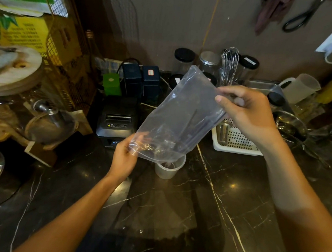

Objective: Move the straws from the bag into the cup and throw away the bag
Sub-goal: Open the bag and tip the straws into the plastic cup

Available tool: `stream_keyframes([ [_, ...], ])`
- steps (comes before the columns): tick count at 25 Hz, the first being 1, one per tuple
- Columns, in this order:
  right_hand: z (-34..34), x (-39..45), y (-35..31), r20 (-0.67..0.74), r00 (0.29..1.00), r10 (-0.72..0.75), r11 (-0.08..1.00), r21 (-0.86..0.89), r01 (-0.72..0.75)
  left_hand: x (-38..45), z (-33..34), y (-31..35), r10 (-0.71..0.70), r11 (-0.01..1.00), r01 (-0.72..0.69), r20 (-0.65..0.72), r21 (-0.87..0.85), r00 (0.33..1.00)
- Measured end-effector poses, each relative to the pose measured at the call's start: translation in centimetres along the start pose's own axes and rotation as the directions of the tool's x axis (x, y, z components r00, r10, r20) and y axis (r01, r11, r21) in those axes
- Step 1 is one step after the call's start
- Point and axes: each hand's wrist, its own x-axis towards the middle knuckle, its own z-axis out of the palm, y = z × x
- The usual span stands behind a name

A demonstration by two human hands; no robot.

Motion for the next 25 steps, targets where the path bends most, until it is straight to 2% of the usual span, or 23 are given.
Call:
stream_keyframes([
  [2,-0.5,0.0,0.8,-0.008,0.995,0.101,0.995,-0.005,-0.101,-0.1,0.0,-0.1,-0.016,1.0,0.016,-0.008,-0.02,1.0],
  [4,-0.7,-0.1,1.8,0.074,0.977,0.198,0.979,-0.055,-0.194,-0.2,0.1,-0.2,-0.027,0.999,0.026,-0.022,-0.038,0.999],
  [7,-0.7,-0.3,2.2,0.124,0.962,0.242,0.967,-0.113,-0.229,-0.1,0.3,-0.1,-0.039,0.998,0.037,-0.034,-0.049,0.999],
  [9,-1.1,-0.3,1.6,0.053,0.987,0.151,0.985,-0.089,-0.146,0.0,0.3,0.0,-0.029,0.999,0.029,-0.019,-0.028,0.999],
  [11,-1.7,0.0,0.7,-0.016,1.0,0.024,0.999,0.028,-0.023,0.1,0.2,-0.1,0.005,1.0,-0.005,-0.002,0.014,1.0],
  [13,-1.9,0.2,-0.2,-0.063,0.997,-0.039,0.992,0.118,0.046,-0.2,0.3,-0.3,0.046,0.999,-0.046,0.006,0.018,0.999],
  [18,-0.9,0.0,-1.4,-0.087,0.994,-0.063,0.996,0.051,0.067,-0.9,0.8,-1.0,0.01,1.0,-0.012,0.07,0.025,0.997],
  [25,-0.7,-0.2,-2.2,-0.077,0.993,-0.084,0.996,-0.021,0.083,-1.1,-0.1,-1.1,-0.023,0.999,0.024,-0.034,0.026,0.999],
])
